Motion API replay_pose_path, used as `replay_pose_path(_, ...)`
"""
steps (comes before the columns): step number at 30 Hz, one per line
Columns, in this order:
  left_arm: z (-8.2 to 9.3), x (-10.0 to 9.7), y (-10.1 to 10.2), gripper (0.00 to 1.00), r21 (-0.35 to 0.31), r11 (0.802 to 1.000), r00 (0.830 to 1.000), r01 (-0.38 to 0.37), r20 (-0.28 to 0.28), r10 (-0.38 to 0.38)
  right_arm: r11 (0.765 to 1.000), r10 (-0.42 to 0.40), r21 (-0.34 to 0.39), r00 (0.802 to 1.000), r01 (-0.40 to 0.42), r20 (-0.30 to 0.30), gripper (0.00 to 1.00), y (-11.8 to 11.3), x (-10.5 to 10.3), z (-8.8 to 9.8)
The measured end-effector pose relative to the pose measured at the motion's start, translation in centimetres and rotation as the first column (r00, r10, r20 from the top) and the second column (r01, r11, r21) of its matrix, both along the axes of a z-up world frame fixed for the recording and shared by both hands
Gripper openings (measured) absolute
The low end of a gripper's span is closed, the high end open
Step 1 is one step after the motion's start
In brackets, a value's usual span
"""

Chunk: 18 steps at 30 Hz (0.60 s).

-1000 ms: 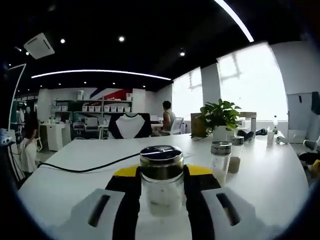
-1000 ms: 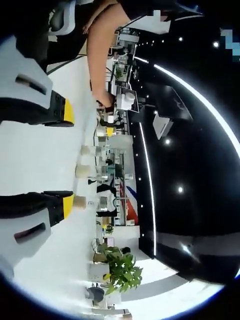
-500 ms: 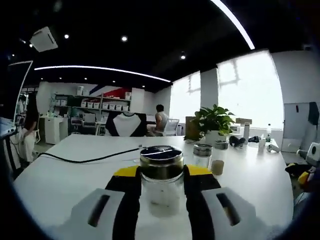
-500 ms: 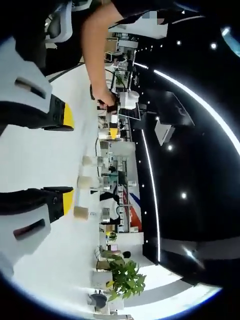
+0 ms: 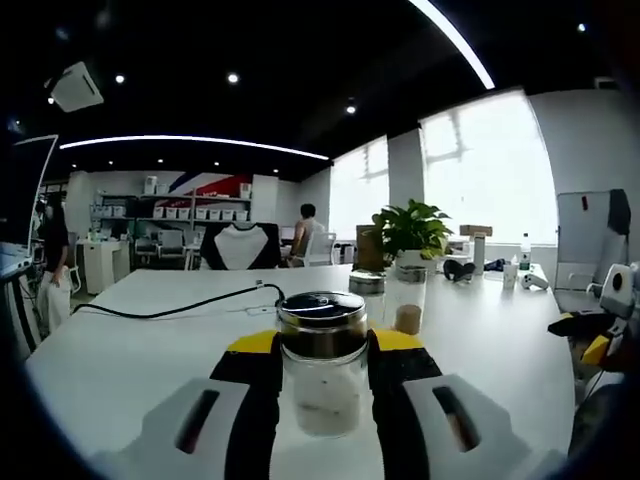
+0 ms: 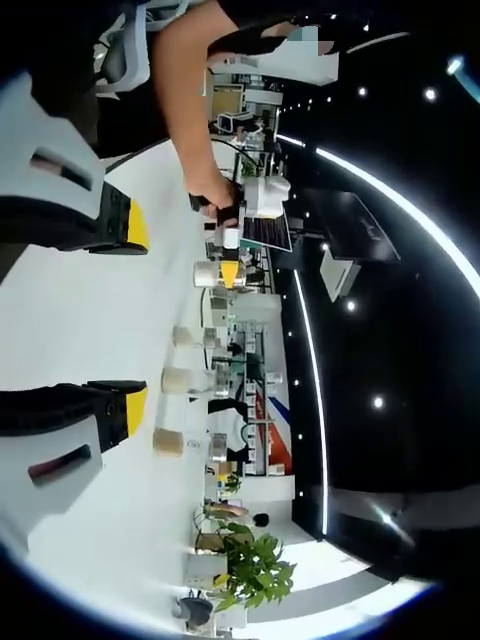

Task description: Rotate the seasoning bottle until the label or dispensing opening points toward the visible target arrow and the bottle remains upright within the marked orientation range

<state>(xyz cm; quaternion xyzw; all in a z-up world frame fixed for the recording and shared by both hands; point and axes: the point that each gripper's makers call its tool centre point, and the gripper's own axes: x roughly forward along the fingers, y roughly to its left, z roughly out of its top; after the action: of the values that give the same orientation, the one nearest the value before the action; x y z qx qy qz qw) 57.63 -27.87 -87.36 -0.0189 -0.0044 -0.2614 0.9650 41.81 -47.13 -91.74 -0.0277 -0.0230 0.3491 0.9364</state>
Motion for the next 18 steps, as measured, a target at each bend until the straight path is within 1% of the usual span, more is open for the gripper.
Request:
replay_pose_path(2,-0.3,-0.5,-0.2,0.35,-0.015,1.0,1.0,0.007,-0.001,-0.007,1.0,0.005,-0.008,1.0,-0.005,0.003,0.49,0.1,0.0,0.0)
replay_pose_path(5,-0.5,-0.9,-0.3,0.35,-0.036,0.999,1.0,0.001,-0.008,-0.002,0.999,0.003,-0.04,1.0,-0.003,0.016,0.48,0.4,0.0,-0.3)
replay_pose_path(7,-0.7,-1.3,-0.5,0.35,-0.03,1.0,1.0,0.006,-0.005,-0.006,0.999,0.002,-0.041,1.0,-0.001,0.013,0.49,0.4,0.1,-0.3)
replay_pose_path(10,-1.0,-1.9,-0.9,0.35,-0.018,1.0,1.0,0.011,-0.01,-0.011,1.0,0.012,-0.022,1.0,-0.012,0.013,0.52,0.8,-0.1,0.0)
replay_pose_path(13,-1.3,-2.8,-1.1,0.35,-0.015,1.0,1.0,0.011,-0.009,-0.011,0.999,0.013,-0.035,1.0,-0.012,0.015,0.52,1.2,-0.2,0.0)
replay_pose_path(16,-1.4,-3.3,-1.3,0.35,-0.012,1.0,1.0,0.007,-0.008,-0.007,0.998,0.047,-0.042,0.999,-0.047,0.004,0.52,2.2,-0.6,-0.1)
replay_pose_path(18,-1.5,-3.8,-1.5,0.35,-0.008,1.0,1.0,0.006,-0.008,-0.006,0.997,0.052,-0.062,0.999,-0.051,0.012,0.52,2.7,-0.7,-0.1)
